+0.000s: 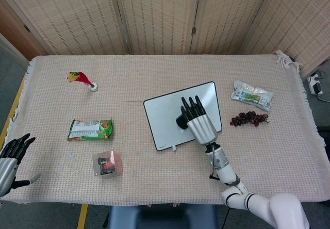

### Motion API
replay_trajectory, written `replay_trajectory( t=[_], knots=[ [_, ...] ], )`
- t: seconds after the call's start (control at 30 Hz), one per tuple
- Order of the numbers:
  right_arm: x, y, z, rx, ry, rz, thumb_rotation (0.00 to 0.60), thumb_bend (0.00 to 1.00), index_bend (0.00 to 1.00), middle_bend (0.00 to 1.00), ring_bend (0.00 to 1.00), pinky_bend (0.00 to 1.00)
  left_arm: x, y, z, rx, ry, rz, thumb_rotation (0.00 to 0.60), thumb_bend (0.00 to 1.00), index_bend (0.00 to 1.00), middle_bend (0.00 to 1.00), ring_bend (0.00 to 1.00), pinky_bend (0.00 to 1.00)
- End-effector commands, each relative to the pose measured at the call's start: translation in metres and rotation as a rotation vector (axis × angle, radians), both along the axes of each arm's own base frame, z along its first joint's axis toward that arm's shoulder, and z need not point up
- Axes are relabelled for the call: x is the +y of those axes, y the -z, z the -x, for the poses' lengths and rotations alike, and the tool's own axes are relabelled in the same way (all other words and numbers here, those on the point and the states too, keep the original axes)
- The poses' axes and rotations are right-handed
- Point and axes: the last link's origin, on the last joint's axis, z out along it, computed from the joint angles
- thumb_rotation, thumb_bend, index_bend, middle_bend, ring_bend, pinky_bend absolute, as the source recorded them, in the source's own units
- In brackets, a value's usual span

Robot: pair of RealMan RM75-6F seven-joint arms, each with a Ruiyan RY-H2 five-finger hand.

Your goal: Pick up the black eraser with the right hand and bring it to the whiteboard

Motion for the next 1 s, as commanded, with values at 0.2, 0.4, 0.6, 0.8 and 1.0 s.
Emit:
replay_trajectory(
  t=[0.2,0.4,0.6,0.8,1.0],
  knots=[
    [0.018,-0.023,0.011,-0.083,0.037,-0.038,0.600,0.35,0.00,0.00,0.00,0.00,-0.001,-0.001,0.000,0.000,0.002,-0.006,0.600,0.23,0.01,0.00,0.00,0.00],
    [0.070,-0.064,0.041,-0.213,0.223,-0.189,0.600,0.35,0.00,0.00,0.00,0.00,-0.002,0.001,-0.001,0.024,0.005,-0.011,0.600,0.23,0.00,0.00,0.00,0.00],
    [0.133,-0.113,0.085,-0.297,0.457,-0.303,0.600,0.35,0.00,0.00,0.00,0.00,-0.003,0.005,-0.004,0.064,0.021,-0.032,0.600,0.23,0.00,0.00,0.00,0.00],
    [0.177,-0.144,0.119,-0.320,0.503,-0.225,0.600,0.35,0.00,0.00,0.00,0.00,-0.005,0.012,-0.007,0.112,0.033,-0.040,0.600,0.23,0.00,0.00,0.00,0.00],
    [0.189,-0.160,0.123,-0.369,0.471,-0.206,0.600,0.35,0.00,0.00,0.00,0.00,-0.007,0.021,-0.012,0.145,0.043,-0.041,0.600,0.23,0.00,0.00,0.00,0.00]
  ],
)
